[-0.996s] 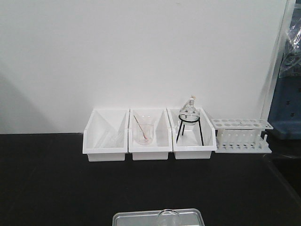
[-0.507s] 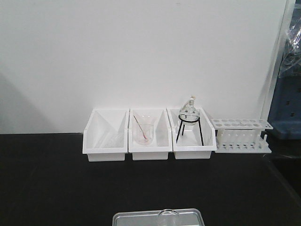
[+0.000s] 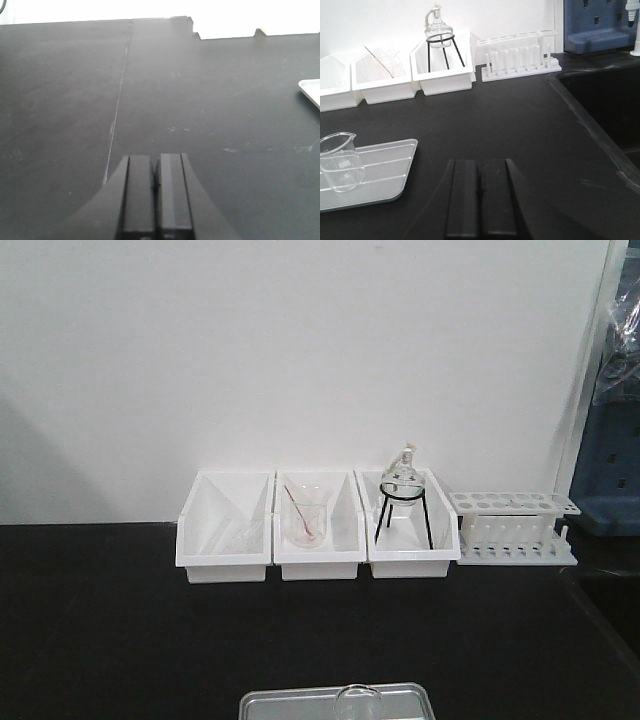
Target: Move beaker to silver tray on left bench
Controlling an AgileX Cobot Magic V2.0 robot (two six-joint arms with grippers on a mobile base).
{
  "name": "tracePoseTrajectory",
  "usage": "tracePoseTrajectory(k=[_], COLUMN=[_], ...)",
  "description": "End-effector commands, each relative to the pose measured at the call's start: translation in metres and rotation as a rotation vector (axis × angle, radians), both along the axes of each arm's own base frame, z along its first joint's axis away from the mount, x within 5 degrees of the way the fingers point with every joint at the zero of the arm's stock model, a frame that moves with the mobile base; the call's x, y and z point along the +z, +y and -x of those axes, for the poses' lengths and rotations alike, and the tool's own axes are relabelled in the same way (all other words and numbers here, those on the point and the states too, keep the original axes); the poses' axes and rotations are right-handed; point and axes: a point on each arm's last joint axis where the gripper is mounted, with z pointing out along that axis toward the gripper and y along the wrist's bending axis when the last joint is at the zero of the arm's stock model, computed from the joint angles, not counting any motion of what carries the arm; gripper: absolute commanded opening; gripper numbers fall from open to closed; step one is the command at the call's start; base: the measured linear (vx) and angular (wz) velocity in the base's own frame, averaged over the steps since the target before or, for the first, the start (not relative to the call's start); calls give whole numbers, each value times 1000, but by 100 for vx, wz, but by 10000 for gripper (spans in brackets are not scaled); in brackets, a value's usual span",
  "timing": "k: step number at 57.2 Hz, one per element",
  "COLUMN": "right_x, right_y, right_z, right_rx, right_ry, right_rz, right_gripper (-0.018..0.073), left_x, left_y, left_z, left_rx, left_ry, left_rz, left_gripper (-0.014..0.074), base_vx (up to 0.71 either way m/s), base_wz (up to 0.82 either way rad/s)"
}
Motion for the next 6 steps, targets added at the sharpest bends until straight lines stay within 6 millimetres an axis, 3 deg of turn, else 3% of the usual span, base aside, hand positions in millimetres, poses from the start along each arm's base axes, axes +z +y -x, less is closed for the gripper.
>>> tracePoseTrajectory(k=[1,6], right_x=[5,5], right_y=[1,1], right_z=[0,0], right_rx=[10,10], right_ry=[-91,-91], right_rz=[3,3], right_gripper=[-8,-8], left_x=[-2,-2], left_y=[-1,-1], left_z=[-1,-1], left_rx=[-8,-8], left_ry=[-66,-66], left_rz=[4,4], left_gripper=[1,1], base_vx=[0,0], base_wz=[0,0])
